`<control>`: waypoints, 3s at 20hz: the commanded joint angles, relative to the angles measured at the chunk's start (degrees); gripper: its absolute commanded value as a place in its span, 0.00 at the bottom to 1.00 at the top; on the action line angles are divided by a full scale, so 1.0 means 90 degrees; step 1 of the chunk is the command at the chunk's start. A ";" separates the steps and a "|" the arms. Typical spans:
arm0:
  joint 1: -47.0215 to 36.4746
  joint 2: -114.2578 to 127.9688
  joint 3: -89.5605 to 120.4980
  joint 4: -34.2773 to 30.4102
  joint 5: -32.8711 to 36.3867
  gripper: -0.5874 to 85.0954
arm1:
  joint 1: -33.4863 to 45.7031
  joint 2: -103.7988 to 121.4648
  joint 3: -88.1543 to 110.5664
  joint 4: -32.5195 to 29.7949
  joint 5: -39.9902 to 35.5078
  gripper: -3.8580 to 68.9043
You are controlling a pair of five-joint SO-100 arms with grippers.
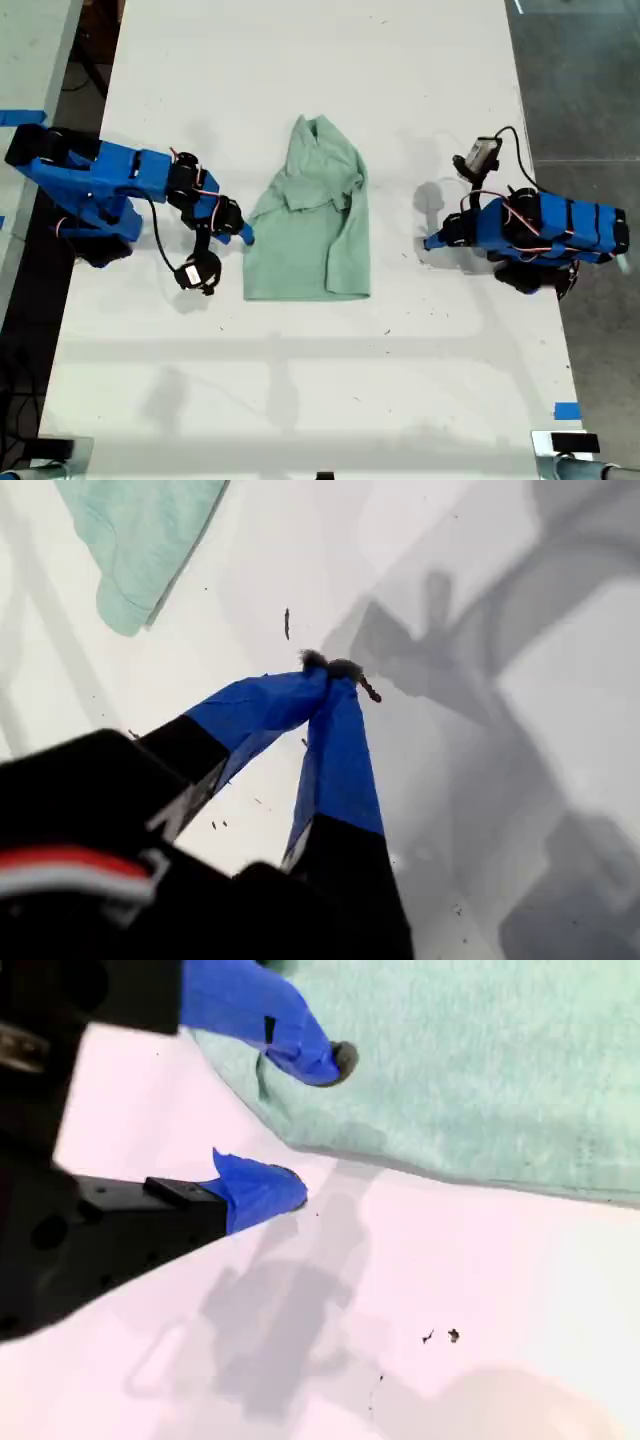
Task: Fold t shirt
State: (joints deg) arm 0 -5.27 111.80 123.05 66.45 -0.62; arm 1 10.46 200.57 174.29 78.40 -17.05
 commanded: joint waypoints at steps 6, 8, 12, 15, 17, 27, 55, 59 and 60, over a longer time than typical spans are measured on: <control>-0.0127 -0.1328 -0.0664 -0.0859 0.0332 0.20 | 0.0029 0.0078 0.0303 0.0010 -0.0020 0.03; -0.0127 -0.1504 -0.0674 -0.0840 0.0254 0.19 | 0.0029 0.0078 0.0303 0.0010 -0.0010 0.03; -0.0156 -0.1650 -0.0801 -0.0771 0.0225 0.02 | 0.0020 0.0078 0.0303 0.0010 0.0000 0.03; -0.0156 -0.1689 -0.1006 -0.0654 0.0186 0.01 | 0.0020 0.0078 0.0303 0.0010 0.0000 0.03; -0.0156 -0.1748 -0.1338 -0.0430 0.0166 0.01 | 0.0020 0.0078 0.0303 0.0010 0.0000 0.03; 0.0088 -0.3076 -0.3330 0.0830 -0.0020 0.01 | 0.0010 0.0078 0.0303 0.0010 -0.0010 0.03; -0.0205 -0.4492 -0.7637 0.1455 0.0937 0.01 | 0.0029 0.0078 0.0303 0.0010 -0.0010 0.03; -0.0195 -0.5264 -0.7646 0.0254 0.1064 0.01 | 0.0029 0.0078 0.0303 0.0010 -0.0020 0.03; -0.0176 -0.5420 -0.7646 0.0088 0.1045 0.01 | 0.0029 0.0078 0.0303 0.0010 -0.0029 0.03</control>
State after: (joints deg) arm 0 -6.33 63.19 57.57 70.49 8.61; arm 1 10.46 200.57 174.38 78.40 -16.96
